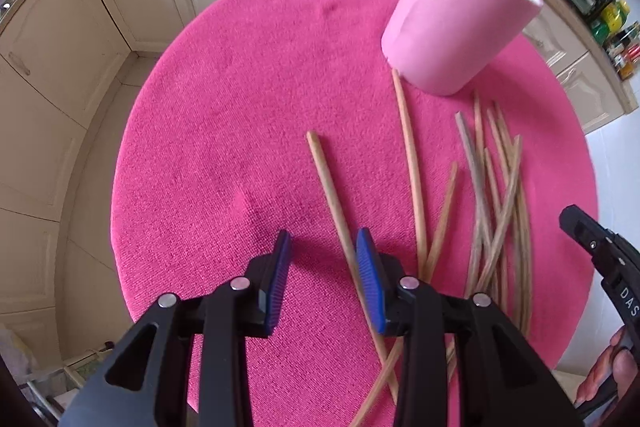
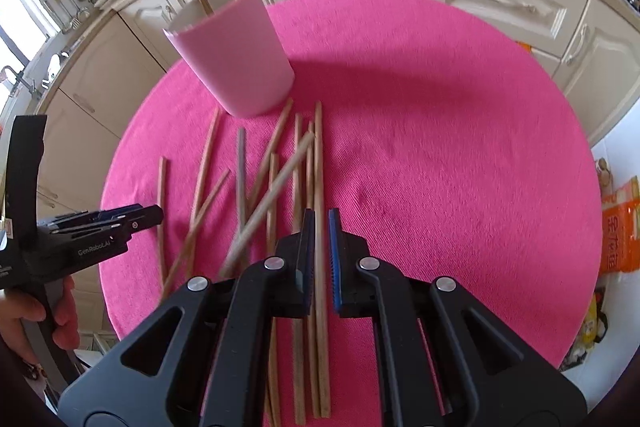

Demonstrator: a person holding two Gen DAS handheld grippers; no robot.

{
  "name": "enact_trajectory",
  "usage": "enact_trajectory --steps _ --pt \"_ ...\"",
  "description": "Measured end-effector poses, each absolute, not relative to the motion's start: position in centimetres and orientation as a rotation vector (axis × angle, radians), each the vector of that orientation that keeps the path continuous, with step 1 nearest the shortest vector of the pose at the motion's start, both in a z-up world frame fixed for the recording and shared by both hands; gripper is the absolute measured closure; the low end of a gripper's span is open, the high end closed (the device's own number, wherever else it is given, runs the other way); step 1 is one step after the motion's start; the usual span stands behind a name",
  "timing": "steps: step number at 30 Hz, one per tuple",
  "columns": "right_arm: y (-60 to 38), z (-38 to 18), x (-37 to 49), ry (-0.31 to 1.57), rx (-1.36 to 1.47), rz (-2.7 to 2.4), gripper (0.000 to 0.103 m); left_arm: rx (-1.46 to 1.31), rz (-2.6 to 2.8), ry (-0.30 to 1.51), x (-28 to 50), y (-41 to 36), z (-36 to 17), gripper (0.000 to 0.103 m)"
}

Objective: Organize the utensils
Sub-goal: 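Lower the left gripper to grasp another chopstick while the right gripper grasps one too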

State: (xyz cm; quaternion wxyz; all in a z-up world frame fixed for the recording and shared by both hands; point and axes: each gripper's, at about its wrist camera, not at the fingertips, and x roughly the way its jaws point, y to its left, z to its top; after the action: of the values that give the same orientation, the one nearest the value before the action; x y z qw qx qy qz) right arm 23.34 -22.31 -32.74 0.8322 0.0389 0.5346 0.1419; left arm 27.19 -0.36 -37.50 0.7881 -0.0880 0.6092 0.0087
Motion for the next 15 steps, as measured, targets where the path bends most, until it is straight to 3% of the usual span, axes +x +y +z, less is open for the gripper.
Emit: enact_trajectory --steps 3,6,8,15 --pt "-22.4 -33.6 23.7 1.174 0.086 0.309 0.095 -0.160 0.032 1.318 27.5 -0.9 -37.5 0.071" --pt "-22.2 -34.2 24.1 1.197 0.083 0.325 0.095 -0.136 0.056 1.321 27.9 -1.1 -37.4 0.087" --pt "-22.0 -34.5 24.5 1.211 0.079 0.338 0.095 -0.156 0.063 1.323 28.3 -0.8 -37.4 0.092" --pt "-20.9 -35.6 26.2 1.262 0.025 0.361 0.095 -0.222 0.070 1.239 29.0 0.5 -35.8 0.097"
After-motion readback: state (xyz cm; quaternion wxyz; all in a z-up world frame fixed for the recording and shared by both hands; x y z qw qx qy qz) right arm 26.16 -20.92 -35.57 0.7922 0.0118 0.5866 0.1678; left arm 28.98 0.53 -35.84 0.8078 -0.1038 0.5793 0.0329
